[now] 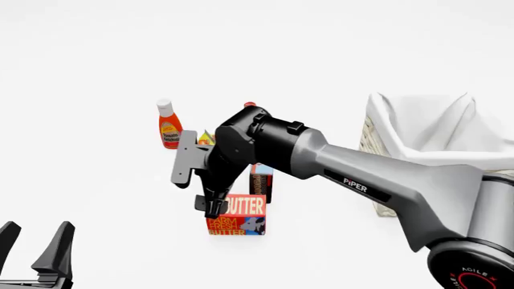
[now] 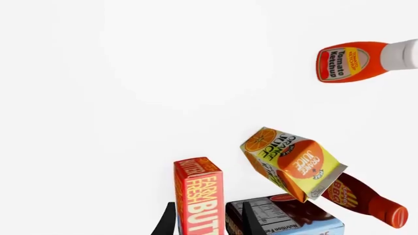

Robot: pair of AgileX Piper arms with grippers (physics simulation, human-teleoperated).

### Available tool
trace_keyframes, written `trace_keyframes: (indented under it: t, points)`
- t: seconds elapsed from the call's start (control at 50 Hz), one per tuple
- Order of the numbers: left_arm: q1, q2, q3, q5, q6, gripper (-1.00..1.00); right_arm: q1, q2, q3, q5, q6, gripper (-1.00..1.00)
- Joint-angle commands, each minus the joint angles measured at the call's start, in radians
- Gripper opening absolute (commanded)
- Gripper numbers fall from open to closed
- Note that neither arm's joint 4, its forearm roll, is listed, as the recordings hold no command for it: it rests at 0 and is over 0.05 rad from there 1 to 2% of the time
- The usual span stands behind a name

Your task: Pick the butter and place it in the basket.

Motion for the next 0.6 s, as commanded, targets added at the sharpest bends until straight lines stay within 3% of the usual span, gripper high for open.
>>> trace_keyframes:
  t: [0.02, 0.6]
  points:
    - [0.0, 0.0, 0.0, 0.0, 0.0, 1.0, -0.005, 0.006, 0.006, -0.007, -0.004, 1.0]
    - [0.0, 0.0, 0.0, 0.0, 0.0, 1.0, -0.004, 0.027, 0.014, -0.021, 0.013, 1.0]
